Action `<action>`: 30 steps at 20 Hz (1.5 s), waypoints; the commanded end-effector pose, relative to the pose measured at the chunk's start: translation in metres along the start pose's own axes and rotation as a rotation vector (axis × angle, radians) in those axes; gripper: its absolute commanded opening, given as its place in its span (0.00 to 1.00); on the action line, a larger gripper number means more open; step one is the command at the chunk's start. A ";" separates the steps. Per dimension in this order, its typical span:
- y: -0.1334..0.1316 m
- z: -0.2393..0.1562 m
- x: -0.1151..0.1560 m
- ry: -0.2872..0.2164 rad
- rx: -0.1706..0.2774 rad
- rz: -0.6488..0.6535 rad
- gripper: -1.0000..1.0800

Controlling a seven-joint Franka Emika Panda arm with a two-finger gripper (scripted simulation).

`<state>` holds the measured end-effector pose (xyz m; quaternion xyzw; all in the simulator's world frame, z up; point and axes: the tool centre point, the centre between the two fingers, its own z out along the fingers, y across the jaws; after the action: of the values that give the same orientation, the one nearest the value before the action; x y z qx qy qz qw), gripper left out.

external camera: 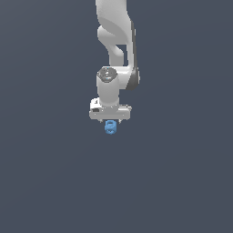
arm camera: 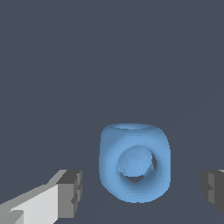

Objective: Pick up the object and move it to a goal position.

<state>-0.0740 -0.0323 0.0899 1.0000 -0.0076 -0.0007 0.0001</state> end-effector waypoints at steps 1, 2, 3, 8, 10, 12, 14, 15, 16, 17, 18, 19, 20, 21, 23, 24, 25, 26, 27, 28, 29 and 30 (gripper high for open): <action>0.000 0.001 0.000 0.000 0.000 0.000 0.96; 0.000 0.003 0.000 0.000 0.000 0.000 0.96; 0.000 0.005 0.000 0.000 0.000 0.000 0.96; 0.000 0.027 -0.001 0.001 0.000 -0.001 0.96; 0.000 0.037 -0.002 0.001 0.000 -0.001 0.96; 0.000 0.044 -0.002 0.001 0.000 -0.001 0.96; 0.000 0.048 -0.001 0.001 0.000 -0.001 0.96; 0.000 0.050 -0.001 0.001 0.000 -0.001 0.96; 0.000 0.050 -0.001 0.001 0.000 -0.001 0.96; 0.000 0.051 -0.001 0.001 0.000 -0.001 0.96; 0.000 0.051 -0.001 0.001 0.000 -0.001 0.00; 0.000 0.051 -0.001 0.001 0.000 -0.001 0.00; 0.000 0.051 -0.001 0.001 0.000 -0.001 0.00; 0.000 0.051 -0.001 0.001 0.000 -0.001 0.00; 0.000 0.051 -0.001 0.001 0.000 -0.001 0.00; 0.000 0.051 -0.001 0.001 0.000 -0.001 0.00; 0.000 0.051 -0.001 0.001 0.000 -0.001 0.00; 0.000 0.051 -0.001 0.001 0.000 -0.001 0.00; 0.000 0.051 -0.001 0.001 0.000 -0.001 0.00; 0.000 0.049 -0.001 0.003 0.000 -0.001 0.00; 0.000 0.049 -0.001 0.003 0.000 -0.001 0.00; 0.000 0.048 -0.001 0.003 0.000 -0.001 0.00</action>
<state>-0.0751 -0.0319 0.0409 1.0000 -0.0070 0.0005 -0.0001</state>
